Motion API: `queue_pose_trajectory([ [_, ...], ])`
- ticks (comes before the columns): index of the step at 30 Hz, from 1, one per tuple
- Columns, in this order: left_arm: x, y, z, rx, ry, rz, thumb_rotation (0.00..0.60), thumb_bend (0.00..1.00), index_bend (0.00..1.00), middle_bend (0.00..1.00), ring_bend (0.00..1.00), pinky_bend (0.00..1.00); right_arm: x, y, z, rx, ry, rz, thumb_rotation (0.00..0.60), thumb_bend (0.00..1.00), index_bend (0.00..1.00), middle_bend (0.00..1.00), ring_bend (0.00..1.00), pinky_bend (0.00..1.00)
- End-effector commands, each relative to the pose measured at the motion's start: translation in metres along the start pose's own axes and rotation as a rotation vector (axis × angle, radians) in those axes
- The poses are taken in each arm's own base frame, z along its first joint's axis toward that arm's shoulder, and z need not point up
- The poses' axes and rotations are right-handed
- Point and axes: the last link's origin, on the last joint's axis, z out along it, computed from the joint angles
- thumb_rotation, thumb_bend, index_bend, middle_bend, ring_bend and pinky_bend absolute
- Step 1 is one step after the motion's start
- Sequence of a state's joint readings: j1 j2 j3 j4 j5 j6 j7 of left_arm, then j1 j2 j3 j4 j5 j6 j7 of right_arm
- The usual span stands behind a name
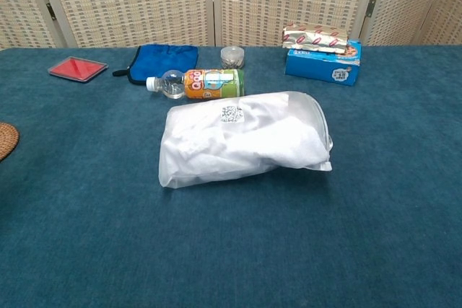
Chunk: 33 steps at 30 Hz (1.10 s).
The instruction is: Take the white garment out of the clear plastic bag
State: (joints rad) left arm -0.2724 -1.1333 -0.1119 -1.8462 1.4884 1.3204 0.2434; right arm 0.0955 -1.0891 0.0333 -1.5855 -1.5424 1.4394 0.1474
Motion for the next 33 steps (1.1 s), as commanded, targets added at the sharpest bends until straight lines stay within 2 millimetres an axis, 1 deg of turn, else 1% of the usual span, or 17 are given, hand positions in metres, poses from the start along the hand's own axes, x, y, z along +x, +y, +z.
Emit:
queue_pose_trajectory([
  [1,-0.001,0.024,0.022,-0.057,-0.022,-0.023,0.6,0.0,0.05,0.01,0.12,0.35,0.0,-0.002,0.001,0.007,-0.001,0.0,0.6,0.13,0.44,0.32,0.32,0.43],
  [5,-0.005,0.047,0.046,-0.106,-0.061,-0.033,0.6,0.0,0.0,0.0,0.08,0.33,0.002,-0.004,0.001,0.018,-0.006,-0.015,0.6,0.13,0.44,0.32,0.32,0.43],
  [10,-0.01,0.074,0.077,-0.161,-0.095,-0.049,0.6,0.0,0.0,0.0,0.05,0.28,0.006,-0.005,0.002,0.019,-0.005,-0.011,0.6,0.13,0.44,0.32,0.32,0.43],
  [15,-0.015,0.098,0.101,-0.209,-0.15,-0.056,0.6,0.0,0.0,0.0,0.01,0.23,0.005,-0.003,0.001,0.014,-0.011,-0.01,0.6,0.13,0.44,0.32,0.32,0.43],
  [22,-0.023,0.126,0.124,-0.245,-0.193,-0.046,0.6,0.0,0.0,0.0,0.0,0.19,0.002,0.0,0.002,0.011,-0.02,-0.003,0.6,0.13,0.44,0.32,0.32,0.43],
  [28,-0.03,0.15,0.138,-0.281,-0.246,-0.062,0.6,0.0,0.0,0.0,0.0,0.15,0.0,-0.002,0.004,0.023,-0.026,0.001,0.6,0.13,0.44,0.32,0.32,0.43],
  [33,-0.037,0.166,0.147,-0.299,-0.28,-0.059,0.6,0.0,0.0,0.0,0.0,0.12,0.0,-0.002,0.004,0.022,-0.028,0.003,0.6,0.13,0.44,0.32,0.32,0.43],
])
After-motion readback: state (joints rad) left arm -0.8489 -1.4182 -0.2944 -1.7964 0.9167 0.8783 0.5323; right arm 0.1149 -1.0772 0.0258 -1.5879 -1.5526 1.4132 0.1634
